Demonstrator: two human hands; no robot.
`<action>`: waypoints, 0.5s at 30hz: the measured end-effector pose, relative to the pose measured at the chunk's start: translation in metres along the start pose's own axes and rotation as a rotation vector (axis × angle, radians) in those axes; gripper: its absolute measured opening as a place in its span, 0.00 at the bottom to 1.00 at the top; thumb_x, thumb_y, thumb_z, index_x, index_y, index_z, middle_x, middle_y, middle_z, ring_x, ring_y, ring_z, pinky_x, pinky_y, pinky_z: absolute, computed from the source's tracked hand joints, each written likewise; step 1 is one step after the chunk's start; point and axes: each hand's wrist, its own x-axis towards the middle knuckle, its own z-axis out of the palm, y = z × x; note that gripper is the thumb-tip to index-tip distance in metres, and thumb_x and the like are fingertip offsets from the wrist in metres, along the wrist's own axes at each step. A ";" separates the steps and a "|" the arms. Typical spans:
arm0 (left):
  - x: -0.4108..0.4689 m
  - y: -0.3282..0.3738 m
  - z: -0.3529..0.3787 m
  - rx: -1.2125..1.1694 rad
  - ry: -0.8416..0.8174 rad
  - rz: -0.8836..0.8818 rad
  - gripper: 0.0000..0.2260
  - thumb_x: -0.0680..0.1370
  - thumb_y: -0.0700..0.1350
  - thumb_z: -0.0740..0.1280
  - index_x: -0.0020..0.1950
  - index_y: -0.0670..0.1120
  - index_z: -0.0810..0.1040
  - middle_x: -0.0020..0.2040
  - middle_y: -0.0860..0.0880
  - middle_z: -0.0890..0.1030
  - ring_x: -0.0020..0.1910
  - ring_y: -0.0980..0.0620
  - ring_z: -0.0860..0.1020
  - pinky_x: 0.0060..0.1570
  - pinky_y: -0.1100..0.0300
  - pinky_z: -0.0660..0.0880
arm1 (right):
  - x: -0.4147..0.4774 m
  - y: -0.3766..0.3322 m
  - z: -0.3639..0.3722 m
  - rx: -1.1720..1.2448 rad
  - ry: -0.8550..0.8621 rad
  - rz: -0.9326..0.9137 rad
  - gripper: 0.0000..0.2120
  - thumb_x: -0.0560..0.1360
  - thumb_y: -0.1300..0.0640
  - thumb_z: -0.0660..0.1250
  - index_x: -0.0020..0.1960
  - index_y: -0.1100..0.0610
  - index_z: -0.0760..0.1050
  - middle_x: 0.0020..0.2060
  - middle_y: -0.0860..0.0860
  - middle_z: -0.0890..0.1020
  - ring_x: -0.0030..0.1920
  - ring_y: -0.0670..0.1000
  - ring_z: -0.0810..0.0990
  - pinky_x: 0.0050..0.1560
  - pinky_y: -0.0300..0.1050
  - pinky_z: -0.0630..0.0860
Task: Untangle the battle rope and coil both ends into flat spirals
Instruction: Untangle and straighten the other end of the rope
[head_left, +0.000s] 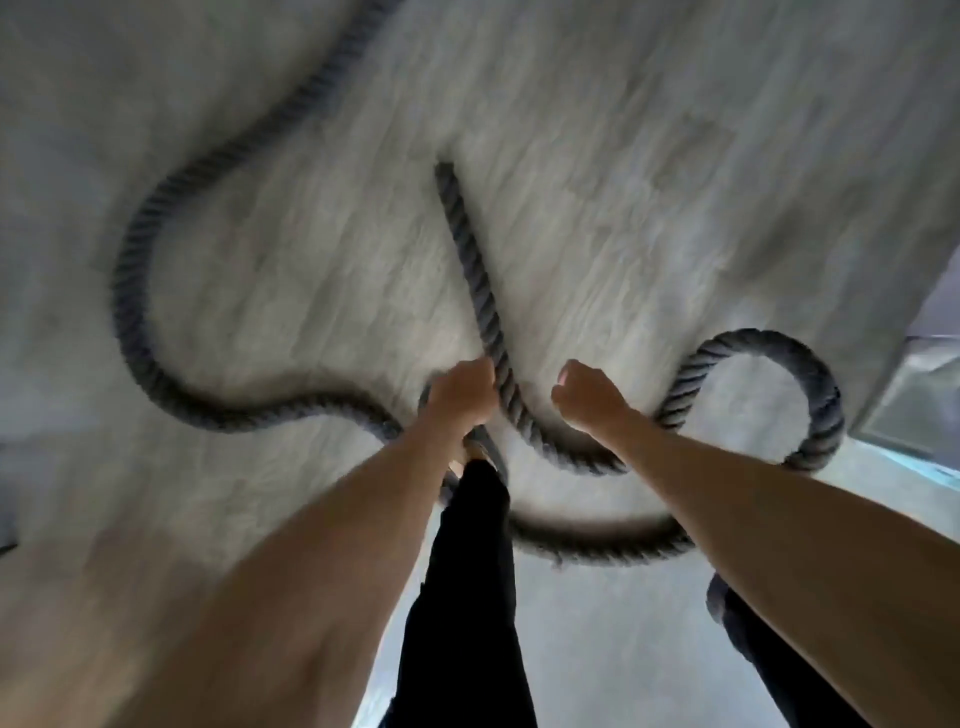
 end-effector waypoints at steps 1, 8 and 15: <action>0.009 -0.012 -0.007 0.043 -0.014 0.003 0.12 0.79 0.42 0.59 0.62 0.44 0.71 0.57 0.41 0.79 0.55 0.40 0.78 0.52 0.50 0.74 | 0.004 -0.012 0.006 0.026 0.015 0.012 0.14 0.81 0.57 0.59 0.64 0.61 0.72 0.61 0.60 0.78 0.62 0.61 0.77 0.58 0.49 0.74; 0.066 -0.046 -0.045 0.175 -0.084 0.095 0.12 0.80 0.43 0.62 0.62 0.42 0.71 0.57 0.42 0.78 0.55 0.41 0.77 0.51 0.51 0.74 | 0.039 -0.043 0.031 0.110 0.038 0.101 0.14 0.82 0.57 0.58 0.65 0.61 0.72 0.60 0.60 0.79 0.60 0.62 0.78 0.55 0.48 0.74; 0.184 -0.052 -0.039 0.521 0.164 0.255 0.30 0.77 0.39 0.65 0.77 0.47 0.59 0.70 0.38 0.65 0.68 0.40 0.67 0.66 0.48 0.69 | 0.130 -0.024 0.095 0.086 0.062 0.058 0.21 0.79 0.50 0.65 0.68 0.58 0.65 0.62 0.59 0.75 0.62 0.62 0.75 0.58 0.53 0.73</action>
